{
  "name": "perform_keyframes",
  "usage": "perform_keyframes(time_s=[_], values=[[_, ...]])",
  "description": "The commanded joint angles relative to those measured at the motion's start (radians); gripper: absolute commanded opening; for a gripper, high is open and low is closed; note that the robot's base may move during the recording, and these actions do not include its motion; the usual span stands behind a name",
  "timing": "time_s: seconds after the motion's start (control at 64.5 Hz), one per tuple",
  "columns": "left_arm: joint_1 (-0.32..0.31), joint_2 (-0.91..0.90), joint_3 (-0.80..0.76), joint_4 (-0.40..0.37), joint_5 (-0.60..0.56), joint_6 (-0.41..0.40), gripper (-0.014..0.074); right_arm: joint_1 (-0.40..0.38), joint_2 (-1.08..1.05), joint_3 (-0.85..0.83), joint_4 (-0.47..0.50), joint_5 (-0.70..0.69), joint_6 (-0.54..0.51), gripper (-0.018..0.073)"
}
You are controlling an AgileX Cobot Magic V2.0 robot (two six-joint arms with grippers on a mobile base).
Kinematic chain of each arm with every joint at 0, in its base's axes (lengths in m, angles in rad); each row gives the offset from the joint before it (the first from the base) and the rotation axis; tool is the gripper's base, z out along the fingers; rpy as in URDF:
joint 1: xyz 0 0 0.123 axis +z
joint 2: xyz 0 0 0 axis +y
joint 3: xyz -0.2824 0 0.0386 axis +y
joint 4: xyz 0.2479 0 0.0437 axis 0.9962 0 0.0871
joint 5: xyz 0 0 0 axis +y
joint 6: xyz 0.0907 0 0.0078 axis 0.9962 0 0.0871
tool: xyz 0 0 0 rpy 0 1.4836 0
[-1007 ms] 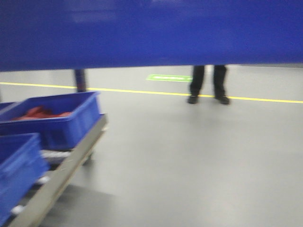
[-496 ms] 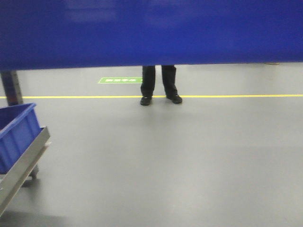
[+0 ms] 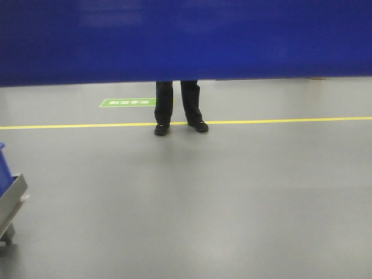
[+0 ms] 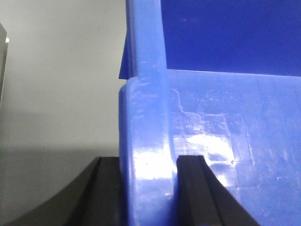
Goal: Move blue bin to conveyor side
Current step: 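Carry the blue bin in both grippers while driving to the red conveyor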
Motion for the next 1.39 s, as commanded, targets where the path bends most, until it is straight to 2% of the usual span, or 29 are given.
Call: perform_keyframes(time_s=[0.0, 1.379], values=[[-0.002, -0.017, -0.015, 0.042, -0.075, 0.008, -0.002, -0.005, -0.019, -0.023, -0.053, -0.098, -0.014, -0.0088], [-0.002, -0.017, -0.015, 0.042, -0.075, 0.008, -0.002, -0.005, -0.019, -0.023, -0.053, -0.101, -0.014, -0.0088]])
